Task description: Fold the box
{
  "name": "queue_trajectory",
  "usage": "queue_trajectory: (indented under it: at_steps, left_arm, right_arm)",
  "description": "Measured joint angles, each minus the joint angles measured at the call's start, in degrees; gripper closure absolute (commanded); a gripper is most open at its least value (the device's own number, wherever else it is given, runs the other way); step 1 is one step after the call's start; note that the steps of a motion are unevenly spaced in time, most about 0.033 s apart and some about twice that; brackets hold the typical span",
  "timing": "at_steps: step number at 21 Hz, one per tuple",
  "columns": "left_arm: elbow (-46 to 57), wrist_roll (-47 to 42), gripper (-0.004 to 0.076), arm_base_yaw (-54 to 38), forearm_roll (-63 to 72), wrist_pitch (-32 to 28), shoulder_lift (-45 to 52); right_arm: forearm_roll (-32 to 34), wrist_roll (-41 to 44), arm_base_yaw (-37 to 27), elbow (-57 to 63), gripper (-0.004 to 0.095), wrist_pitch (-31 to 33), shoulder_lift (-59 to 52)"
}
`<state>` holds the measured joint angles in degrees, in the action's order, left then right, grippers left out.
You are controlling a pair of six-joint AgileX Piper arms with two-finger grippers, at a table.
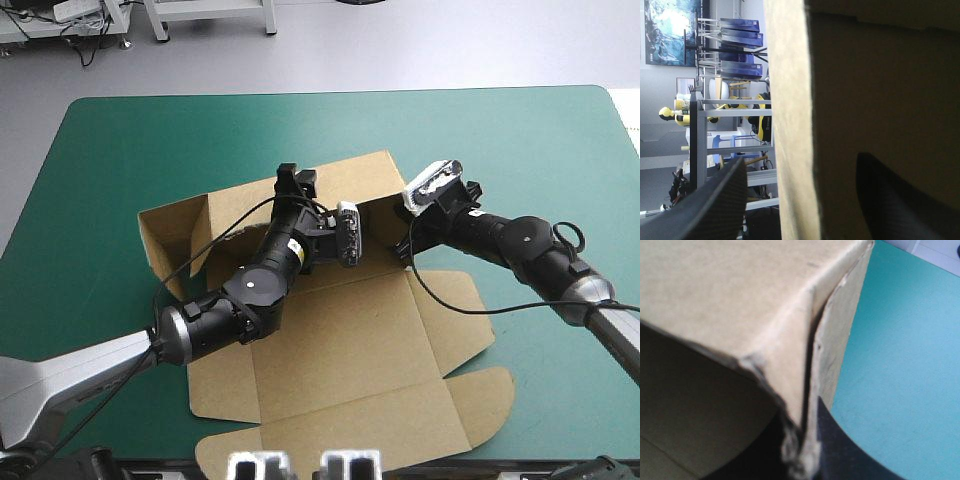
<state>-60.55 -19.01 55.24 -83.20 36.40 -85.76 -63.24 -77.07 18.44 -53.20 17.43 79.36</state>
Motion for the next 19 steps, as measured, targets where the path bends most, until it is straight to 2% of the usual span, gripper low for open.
queue_trajectory:
  at_steps: [2, 4, 7, 8, 9, 12, 15, 16, 19]
  left_arm:
    - [0.0, 0.1, 0.0240, 0.2, 0.4, 0.1, 0.6]
    - [0.0, 0.0, 0.0241, 0.8, 0.6, 0.1, 1.9]
    - [0.0, 0.0, 0.0253, 1.3, 0.6, 0.7, 2.6]
    - [0.0, 0.0, 0.0273, 1.4, 0.7, 1.1, 2.9]
    - [0.0, 0.0, 0.0391, 1.4, 0.7, 1.5, 3.1]
    - [0.0, -1.9, 0.0706, 1.4, 0.8, 2.7, 5.1]
    - [0.0, -5.5, 0.0709, 1.5, 2.2, 3.0, 8.8]
    - [0.0, -6.1, 0.0709, 1.5, 4.2, 3.1, 10.6]
    - [-0.5, -3.9, 0.0709, 0.3, 14.0, 4.0, 13.7]
  right_arm:
    - [2.4, 2.7, 0.0, -0.6, 0.0931, -1.7, 0.2]
    - [4.8, 6.6, 0.0, -1.2, 0.0931, -6.0, 2.3]
    - [5.0, 9.3, -1.0, -1.9, 0.0931, -6.9, 5.5]
    - [5.0, 10.6, -2.2, -3.1, 0.0931, -6.4, 6.4]
    - [5.0, 10.9, -2.6, -3.5, 0.0932, -5.8, 6.7]
    - [5.3, 11.5, -6.3, -5.8, 0.0932, -1.1, 7.6]
    - [7.4, 11.5, -11.3, -8.7, 0.0930, 6.0, 8.2]
    - [8.5, 11.6, -13.1, -10.2, 0.0931, 10.2, 8.3]
    - [15.0, 15.1, -15.2, -14.3, 0.0931, 19.5, 8.3]
